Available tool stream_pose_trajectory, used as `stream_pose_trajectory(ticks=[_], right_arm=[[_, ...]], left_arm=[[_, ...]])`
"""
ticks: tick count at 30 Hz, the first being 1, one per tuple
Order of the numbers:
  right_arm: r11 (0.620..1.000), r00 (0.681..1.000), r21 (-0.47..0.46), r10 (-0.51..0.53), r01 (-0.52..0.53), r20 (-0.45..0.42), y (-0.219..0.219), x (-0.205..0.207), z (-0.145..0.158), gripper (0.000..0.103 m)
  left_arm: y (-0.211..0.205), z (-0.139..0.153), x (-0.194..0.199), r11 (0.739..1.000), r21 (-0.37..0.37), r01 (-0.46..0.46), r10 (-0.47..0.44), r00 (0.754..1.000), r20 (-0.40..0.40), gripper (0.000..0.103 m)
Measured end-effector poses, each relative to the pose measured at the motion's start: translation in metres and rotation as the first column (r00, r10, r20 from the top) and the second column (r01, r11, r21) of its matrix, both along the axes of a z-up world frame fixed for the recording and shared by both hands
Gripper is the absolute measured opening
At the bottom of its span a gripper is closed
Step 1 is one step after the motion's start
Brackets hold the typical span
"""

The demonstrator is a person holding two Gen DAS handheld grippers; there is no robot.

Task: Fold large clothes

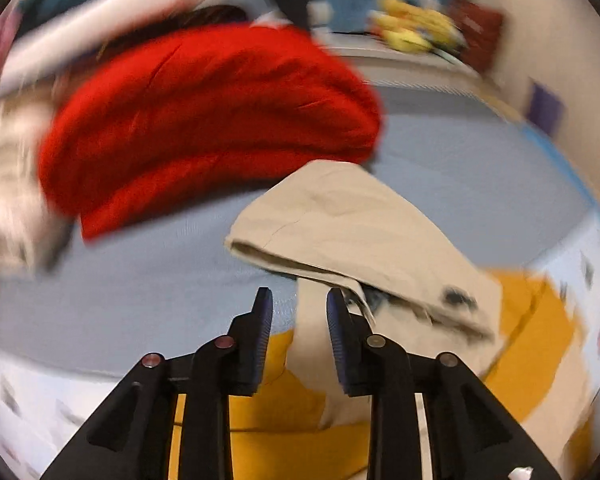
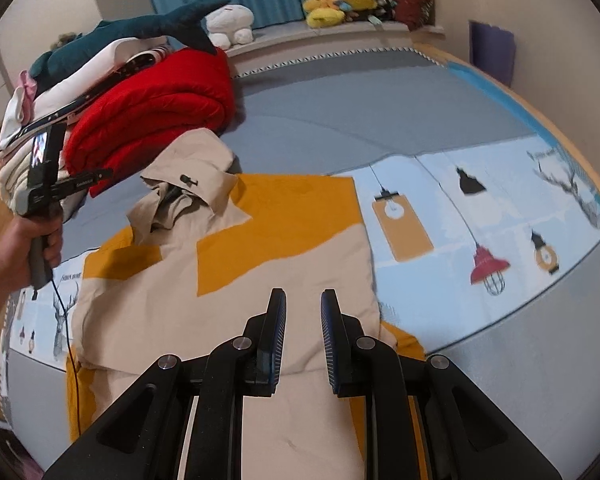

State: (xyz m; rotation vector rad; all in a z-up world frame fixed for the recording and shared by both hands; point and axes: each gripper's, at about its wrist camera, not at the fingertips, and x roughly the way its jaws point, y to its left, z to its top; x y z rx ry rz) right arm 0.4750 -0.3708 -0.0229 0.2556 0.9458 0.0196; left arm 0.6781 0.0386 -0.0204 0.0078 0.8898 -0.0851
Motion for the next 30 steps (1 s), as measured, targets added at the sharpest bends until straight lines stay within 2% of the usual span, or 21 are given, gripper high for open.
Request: stream_pose_trajectory(ticks=[3, 5, 7, 11, 14, 15, 16, 18, 20, 21, 24, 27, 28, 30], right_arm=[[1.0, 1.0, -0.01, -0.013, 0.013, -0.01, -0.006, 0.005, -0.005, 0.02], [1.0, 1.0, -0.012, -0.01, 0.01, -0.014, -0.007, 0.01, -0.009, 0.02], [1.0, 1.0, -0.022, -0.01, 0.009, -0.02, -0.007, 0.016, -0.013, 0.02], [1.0, 0.999, -0.027, 0.007, -0.008, -0.048, -0.005, 0.026, -0.025, 0.02], [0.999, 0.998, -0.032, 0.009, -0.011, -0.055, -0.003, 0.03, -0.03, 0.02], [0.999, 0.998, -0.032, 0.005, -0.007, -0.056, -0.003, 0.031, -0.031, 0.02], [1.0, 0.998, -0.03, 0.003, -0.005, -0.057, -0.002, 0.032, -0.032, 0.02], [1.0, 0.998, -0.016, 0.006, -0.007, -0.064, -0.001, 0.034, -0.034, 0.02], [1.0, 0.998, -0.016, 0.014, -0.014, -0.061, 0.001, 0.034, -0.032, 0.02], [1.0, 0.998, -0.02, 0.013, -0.014, -0.054, 0.001, 0.034, -0.03, 0.02], [1.0, 0.999, -0.006, -0.005, 0.005, -0.039, -0.003, 0.034, -0.022, 0.02], [1.0, 1.0, 0.006, -0.012, 0.012, -0.014, -0.005, 0.03, -0.011, 0.02], [1.0, 1.0, 0.008, -0.011, 0.011, -0.006, -0.004, 0.028, -0.008, 0.02], [1.0, 1.0, 0.026, -0.006, 0.006, 0.009, -0.004, 0.023, 0.0, 0.02]], left_arm=[[0.024, -0.023, 0.029, 0.977, -0.167, -0.134, 0.125, 0.99, -0.063, 0.028], [0.039, -0.04, 0.05, 0.931, -0.292, -0.217, 0.192, 0.975, -0.112, 0.031], [0.046, -0.056, 0.068, 0.882, -0.381, -0.276, 0.237, 0.96, -0.148, 0.036], [0.058, -0.088, 0.094, 0.781, -0.501, -0.372, 0.303, 0.928, -0.217, 0.037], [0.058, -0.102, 0.105, 0.754, -0.534, -0.382, 0.307, 0.924, -0.228, 0.035], [0.057, -0.105, 0.106, 0.752, -0.536, -0.384, 0.309, 0.923, -0.229, 0.025], [0.058, -0.109, 0.108, 0.748, -0.542, -0.384, 0.305, 0.924, -0.232, 0.008], [0.058, -0.108, 0.105, 0.743, -0.558, -0.37, 0.301, 0.929, -0.215, 0.005], [0.054, -0.096, 0.097, 0.764, -0.553, -0.334, 0.291, 0.942, -0.168, 0.003], [0.051, -0.086, 0.09, 0.773, -0.554, -0.309, 0.278, 0.95, -0.142, 0.001], [0.042, -0.049, 0.061, 0.78, -0.583, -0.226, 0.223, 0.972, -0.077, 0.001], [0.013, 0.003, 0.013, 0.827, -0.555, -0.085, 0.115, 0.993, 0.019, 0.001], [-0.001, 0.024, -0.01, 0.848, -0.53, -0.027, 0.068, 0.996, 0.058, 0.0], [-0.023, 0.056, -0.052, 0.866, -0.496, 0.06, -0.002, 0.993, 0.117, 0.0]])
